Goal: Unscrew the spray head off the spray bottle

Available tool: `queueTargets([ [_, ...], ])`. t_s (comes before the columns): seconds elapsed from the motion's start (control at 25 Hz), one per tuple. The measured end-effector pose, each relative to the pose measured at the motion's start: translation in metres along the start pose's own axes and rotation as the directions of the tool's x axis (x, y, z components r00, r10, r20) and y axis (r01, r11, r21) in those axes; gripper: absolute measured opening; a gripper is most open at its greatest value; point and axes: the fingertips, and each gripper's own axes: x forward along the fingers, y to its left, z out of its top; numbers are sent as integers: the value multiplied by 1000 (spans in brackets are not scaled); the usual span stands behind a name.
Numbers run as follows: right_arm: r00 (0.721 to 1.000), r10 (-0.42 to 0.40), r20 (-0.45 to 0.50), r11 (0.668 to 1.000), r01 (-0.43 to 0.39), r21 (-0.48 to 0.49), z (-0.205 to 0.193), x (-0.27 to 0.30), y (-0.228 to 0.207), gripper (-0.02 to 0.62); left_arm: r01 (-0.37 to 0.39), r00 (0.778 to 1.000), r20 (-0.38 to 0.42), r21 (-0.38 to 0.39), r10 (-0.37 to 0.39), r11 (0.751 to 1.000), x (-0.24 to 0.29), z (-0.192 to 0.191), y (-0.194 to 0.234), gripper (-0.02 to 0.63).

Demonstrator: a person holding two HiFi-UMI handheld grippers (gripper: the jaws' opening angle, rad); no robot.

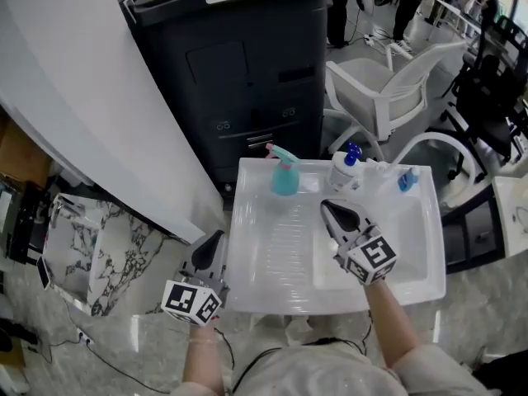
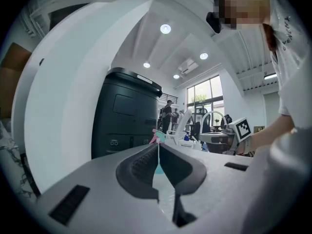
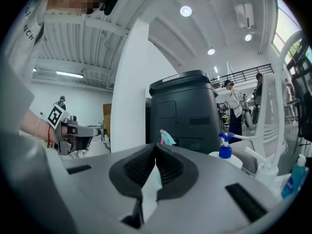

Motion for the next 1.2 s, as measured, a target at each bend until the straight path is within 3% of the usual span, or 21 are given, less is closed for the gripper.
queueTargets([
  [0.28,999,-33,-11,999,33,17,6,32,-19,42,127,991,-38,8,-126,992,65,-4,10,19],
  [0.44,999,-38,-10,999,38,17,11,58,-25,83,201,977,-74,7,-200,980,97,-11,12,139],
  [0.72,998,-42,-45,999,43,21,13,101,-34,175,311,937,-175,24,-302,950,142,-35,1,270],
  [0.88,992,-36,-117,999,36,-5,5,128,-37,196,340,915,-256,70,-312,938,167,-56,-7,318],
  [1.04,980,-19,-199,1000,17,-15,-8,141,-37,204,343,910,-277,84,-308,936,194,-67,-15,325],
  [1.2,970,-6,-244,1000,4,-8,-13,147,-37,187,370,888,-333,110,-317,922,214,-81,-20,344],
])
